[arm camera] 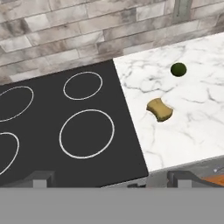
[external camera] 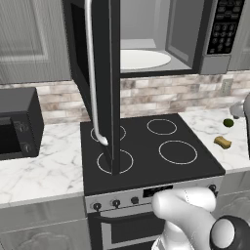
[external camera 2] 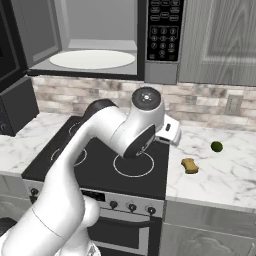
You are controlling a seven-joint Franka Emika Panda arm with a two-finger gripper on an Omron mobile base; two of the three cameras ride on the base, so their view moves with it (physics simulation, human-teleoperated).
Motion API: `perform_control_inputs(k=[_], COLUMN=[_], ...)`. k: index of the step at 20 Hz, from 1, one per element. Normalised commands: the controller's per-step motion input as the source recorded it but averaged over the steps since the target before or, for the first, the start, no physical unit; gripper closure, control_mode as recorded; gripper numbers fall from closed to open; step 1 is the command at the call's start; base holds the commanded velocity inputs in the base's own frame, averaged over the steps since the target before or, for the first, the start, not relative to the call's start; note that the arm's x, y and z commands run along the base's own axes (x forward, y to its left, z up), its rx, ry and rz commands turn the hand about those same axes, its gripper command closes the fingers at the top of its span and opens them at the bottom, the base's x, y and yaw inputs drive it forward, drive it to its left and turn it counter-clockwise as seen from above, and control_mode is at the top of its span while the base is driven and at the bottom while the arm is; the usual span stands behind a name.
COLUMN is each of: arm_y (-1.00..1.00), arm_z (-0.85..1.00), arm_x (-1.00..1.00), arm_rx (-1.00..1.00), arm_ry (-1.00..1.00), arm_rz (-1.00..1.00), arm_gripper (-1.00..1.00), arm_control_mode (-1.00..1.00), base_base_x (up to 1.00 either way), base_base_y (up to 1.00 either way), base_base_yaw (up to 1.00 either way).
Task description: Place the sponge inside the microwave to prepare for sanitizing.
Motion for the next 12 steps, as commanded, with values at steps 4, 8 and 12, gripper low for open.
perform_control_inputs(k=[4,8,12], arm_y=[-0.34,-0.32,-0.28], arm_z=[-0.29,-0.33,-0.35], arm_x=[0.39,0.35,0.34], arm_rx=[-0.12,-0.11,-0.06], arm_ry=[0.04,0.03,0.03], arm_rz=[0.10,0.11,0.13], arm_gripper=[-1.00,-1.00,-1.00], arm_control_mode=[-1.00,-1.00,-1.00], base_base_x=[0.00,0.00,0.00], base_base_y=[0.00,0.00,0.00], base_base_yaw=[0.00,0.00,0.00])
